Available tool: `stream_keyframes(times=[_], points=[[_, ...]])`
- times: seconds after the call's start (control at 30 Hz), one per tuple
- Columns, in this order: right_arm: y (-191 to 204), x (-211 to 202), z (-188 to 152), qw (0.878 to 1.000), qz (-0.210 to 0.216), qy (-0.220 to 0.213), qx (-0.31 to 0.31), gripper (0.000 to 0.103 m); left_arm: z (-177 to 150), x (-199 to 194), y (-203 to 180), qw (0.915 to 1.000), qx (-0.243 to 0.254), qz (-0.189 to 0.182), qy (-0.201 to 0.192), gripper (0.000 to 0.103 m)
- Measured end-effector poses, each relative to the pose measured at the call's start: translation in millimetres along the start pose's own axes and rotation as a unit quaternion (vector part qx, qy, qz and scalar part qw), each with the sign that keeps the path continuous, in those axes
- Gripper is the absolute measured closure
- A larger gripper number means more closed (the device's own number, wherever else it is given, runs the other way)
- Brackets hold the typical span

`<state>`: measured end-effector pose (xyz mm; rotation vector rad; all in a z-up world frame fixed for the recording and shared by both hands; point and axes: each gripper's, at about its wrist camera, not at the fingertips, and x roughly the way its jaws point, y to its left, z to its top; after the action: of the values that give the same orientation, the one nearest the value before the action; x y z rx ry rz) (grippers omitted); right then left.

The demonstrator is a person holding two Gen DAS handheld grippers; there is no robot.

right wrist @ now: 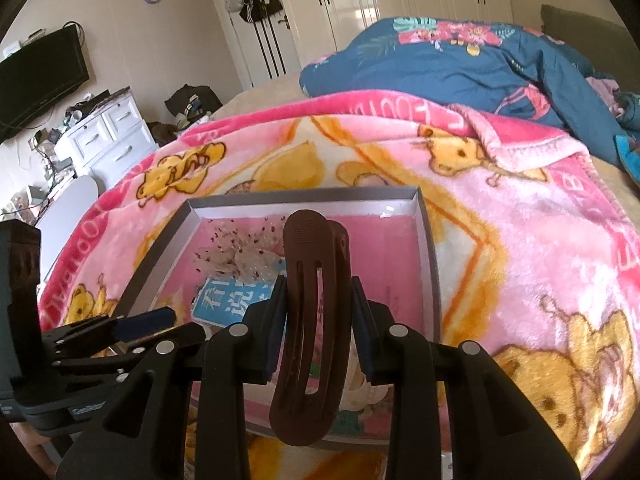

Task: Organize jewelry
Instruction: 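Lower both clips into the box and open both tools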

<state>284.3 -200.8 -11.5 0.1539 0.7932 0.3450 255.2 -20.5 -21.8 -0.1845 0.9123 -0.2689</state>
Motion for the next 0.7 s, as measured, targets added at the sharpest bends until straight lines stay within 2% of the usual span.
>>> stream_keyframes(times=[0.2, 0.27, 0.4, 0.53, 0.7], points=[[-5, 4, -4, 1.000, 0.004, 0.007, 0.014, 0.068, 1, -2, 1, 0.9999, 0.000, 0.014, 0.006, 0.052], [-7, 0, -5, 1.000, 0.004, 0.003, 0.017, 0.060, 2, -5, 1, 0.9999, -0.001, 0.014, 0.005, 0.052], [-10, -10, -6, 1.000, 0.007, -0.004, 0.023, 0.057, 3, -11, 0, 0.9999, 0.000, 0.015, 0.000, 0.050], [-13, -23, -8, 0.999, 0.013, -0.014, 0.033, 0.050, 3, -18, -2, 0.9999, 0.000, 0.013, -0.004, 0.049], [-12, -40, -9, 0.999, 0.016, -0.027, 0.037, 0.039, 4, -29, -3, 0.9999, -0.001, 0.012, -0.012, 0.044]])
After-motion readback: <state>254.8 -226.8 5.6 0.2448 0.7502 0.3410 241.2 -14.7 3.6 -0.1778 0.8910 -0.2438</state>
